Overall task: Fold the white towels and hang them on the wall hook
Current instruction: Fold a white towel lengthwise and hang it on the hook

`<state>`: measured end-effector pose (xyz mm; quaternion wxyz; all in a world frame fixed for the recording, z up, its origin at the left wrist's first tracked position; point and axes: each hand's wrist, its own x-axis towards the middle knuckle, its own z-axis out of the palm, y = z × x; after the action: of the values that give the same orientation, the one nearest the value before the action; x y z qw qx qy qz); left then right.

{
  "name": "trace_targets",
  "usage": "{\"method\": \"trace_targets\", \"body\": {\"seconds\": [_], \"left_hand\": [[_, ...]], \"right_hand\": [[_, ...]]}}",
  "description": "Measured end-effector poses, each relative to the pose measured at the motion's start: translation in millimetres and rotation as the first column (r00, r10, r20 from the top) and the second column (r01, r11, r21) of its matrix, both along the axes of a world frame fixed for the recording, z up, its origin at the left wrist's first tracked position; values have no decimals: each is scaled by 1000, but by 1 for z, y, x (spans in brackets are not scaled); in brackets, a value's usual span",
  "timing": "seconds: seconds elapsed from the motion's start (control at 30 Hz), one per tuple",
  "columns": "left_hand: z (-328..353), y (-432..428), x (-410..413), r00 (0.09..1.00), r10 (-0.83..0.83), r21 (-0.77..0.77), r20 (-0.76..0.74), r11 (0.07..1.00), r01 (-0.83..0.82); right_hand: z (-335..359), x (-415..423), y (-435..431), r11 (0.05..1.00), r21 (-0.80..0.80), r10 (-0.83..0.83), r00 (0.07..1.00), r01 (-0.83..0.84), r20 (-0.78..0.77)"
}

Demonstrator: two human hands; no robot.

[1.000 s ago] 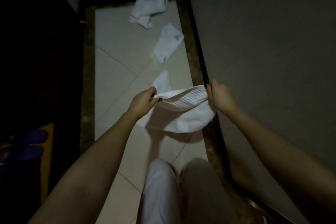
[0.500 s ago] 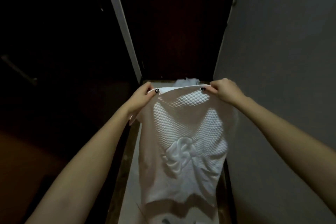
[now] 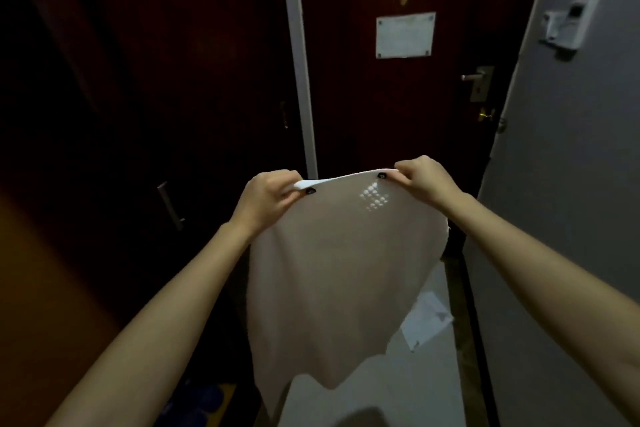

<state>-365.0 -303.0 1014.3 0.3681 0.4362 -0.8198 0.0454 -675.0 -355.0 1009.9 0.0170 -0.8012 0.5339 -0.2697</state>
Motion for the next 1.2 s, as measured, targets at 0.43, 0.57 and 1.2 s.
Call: {"method": "trace_targets", "body": {"seconds": [0.43, 0.57, 1.2], "left_hand": [[49, -77, 77, 719, 398, 119, -569, 906, -407], [55, -73, 105, 645, 509, 127, -569, 830, -543], [19, 33, 108, 112, 688, 535, -717, 646, -545]], "right_hand": [[3, 101, -146, 813, 343, 448, 881, -471, 148], [-7, 138, -169, 826, 227, 490, 857, -515, 159], [27, 288, -69, 194, 267, 681, 325, -944, 656]]}}
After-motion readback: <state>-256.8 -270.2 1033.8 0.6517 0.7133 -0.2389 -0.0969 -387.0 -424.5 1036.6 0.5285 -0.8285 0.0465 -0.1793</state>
